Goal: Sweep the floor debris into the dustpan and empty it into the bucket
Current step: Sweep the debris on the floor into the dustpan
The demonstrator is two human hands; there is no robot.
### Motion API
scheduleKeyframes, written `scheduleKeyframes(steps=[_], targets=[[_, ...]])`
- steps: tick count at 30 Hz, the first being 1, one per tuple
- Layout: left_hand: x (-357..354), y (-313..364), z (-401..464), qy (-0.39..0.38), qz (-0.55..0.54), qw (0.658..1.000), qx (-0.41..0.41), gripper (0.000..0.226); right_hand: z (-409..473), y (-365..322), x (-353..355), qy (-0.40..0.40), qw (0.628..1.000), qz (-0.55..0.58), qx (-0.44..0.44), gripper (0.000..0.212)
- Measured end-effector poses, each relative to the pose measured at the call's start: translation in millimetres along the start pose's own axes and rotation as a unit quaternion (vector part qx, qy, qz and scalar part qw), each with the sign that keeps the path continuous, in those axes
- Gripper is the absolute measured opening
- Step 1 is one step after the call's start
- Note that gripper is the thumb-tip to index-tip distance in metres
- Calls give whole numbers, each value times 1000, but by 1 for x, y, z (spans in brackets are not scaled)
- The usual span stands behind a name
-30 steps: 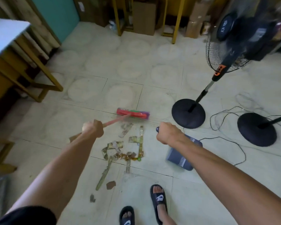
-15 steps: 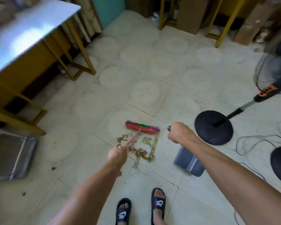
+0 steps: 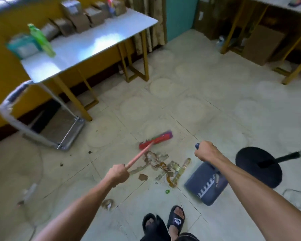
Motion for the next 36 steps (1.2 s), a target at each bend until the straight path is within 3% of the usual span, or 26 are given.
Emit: scheduleKeyframes(steps=[4, 10, 16, 19, 23, 26, 36], targets=[[27, -61, -25, 57, -53, 995, 55, 32, -11, -31, -17, -15, 999, -24, 41, 27], [19, -159, -52, 95, -163, 961, 200, 33, -16, -74, -31, -38, 993, -60, 98, 15], [-24, -196, -68, 101, -185, 929, 305, 39, -12, -108, -30, -61, 978, -110, 167, 13], [-65, -197, -60, 109, -250, 897, 348, 37, -3, -114, -34, -83, 966, -128, 211, 18], [-125, -155, -47, 81, -340, 862, 368, 38, 15, -102, -32, -106, 956, -126, 242, 21], [-150, -91, -44, 49, -375, 856, 352, 31, 30, -83, -22, -127, 952, -109, 257, 30], [-139, 95, -80, -27, -500, 827, 256, 17, 37, -28, 7, -144, 941, -88, 294, 33]])
Point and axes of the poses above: each hand's wrist, its own z-axis towards the middle knuckle, its own x-axis out of the back of the hand, y = z × x, the point moved 4 cm from there along z, towards the middle knuckle, and after that the axes turned 11 degrees about -z, right-handed, at the moved point
